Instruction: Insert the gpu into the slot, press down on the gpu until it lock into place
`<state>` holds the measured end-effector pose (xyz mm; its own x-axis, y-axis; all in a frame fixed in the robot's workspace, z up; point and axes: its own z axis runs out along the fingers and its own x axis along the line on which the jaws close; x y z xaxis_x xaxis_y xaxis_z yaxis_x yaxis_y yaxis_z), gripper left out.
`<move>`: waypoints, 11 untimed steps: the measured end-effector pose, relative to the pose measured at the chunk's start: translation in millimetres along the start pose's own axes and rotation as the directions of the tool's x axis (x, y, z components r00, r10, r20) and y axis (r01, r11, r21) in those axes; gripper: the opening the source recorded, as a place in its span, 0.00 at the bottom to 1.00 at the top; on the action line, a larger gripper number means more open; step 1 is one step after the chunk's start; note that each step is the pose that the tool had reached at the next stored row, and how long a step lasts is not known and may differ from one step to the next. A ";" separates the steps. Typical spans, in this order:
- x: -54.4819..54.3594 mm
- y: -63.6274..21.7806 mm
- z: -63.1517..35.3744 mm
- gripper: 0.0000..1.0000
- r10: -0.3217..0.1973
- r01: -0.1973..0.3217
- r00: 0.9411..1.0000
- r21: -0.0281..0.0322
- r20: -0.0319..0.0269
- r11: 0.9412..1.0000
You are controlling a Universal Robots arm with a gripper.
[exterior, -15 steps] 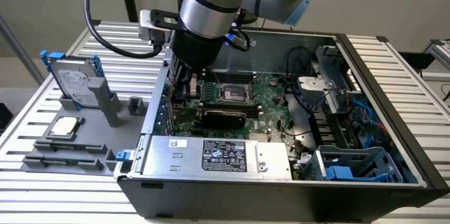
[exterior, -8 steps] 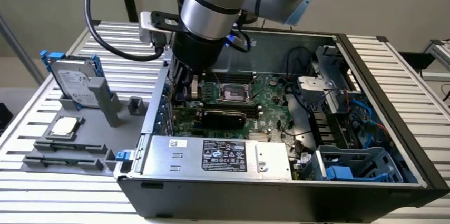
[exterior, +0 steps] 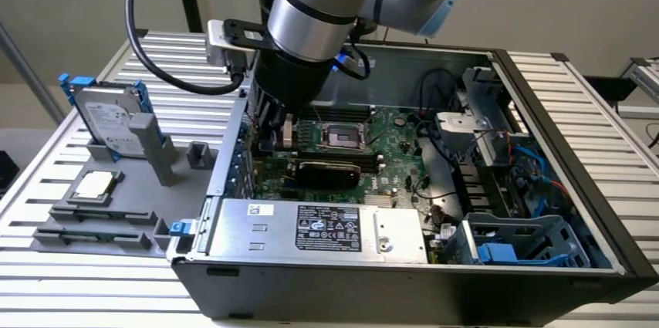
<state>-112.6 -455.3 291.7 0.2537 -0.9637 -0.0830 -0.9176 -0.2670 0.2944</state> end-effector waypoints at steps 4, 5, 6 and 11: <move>0.2 -0.2 0.3 0.11 -0.003 0.003 1.000 -0.010 0.002 1.000; 0.3 -0.3 0.6 0.11 -0.004 0.004 1.000 -0.012 0.002 1.000; 0.3 -0.5 0.9 0.11 -0.005 0.005 1.000 -0.015 0.003 1.000; 1.0 -3.1 1.0 0.11 -0.006 0.006 1.000 -0.021 0.004 1.000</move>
<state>-109.7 -455.4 289.8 0.2579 -0.9621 -0.0886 -0.9096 -0.2727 0.3135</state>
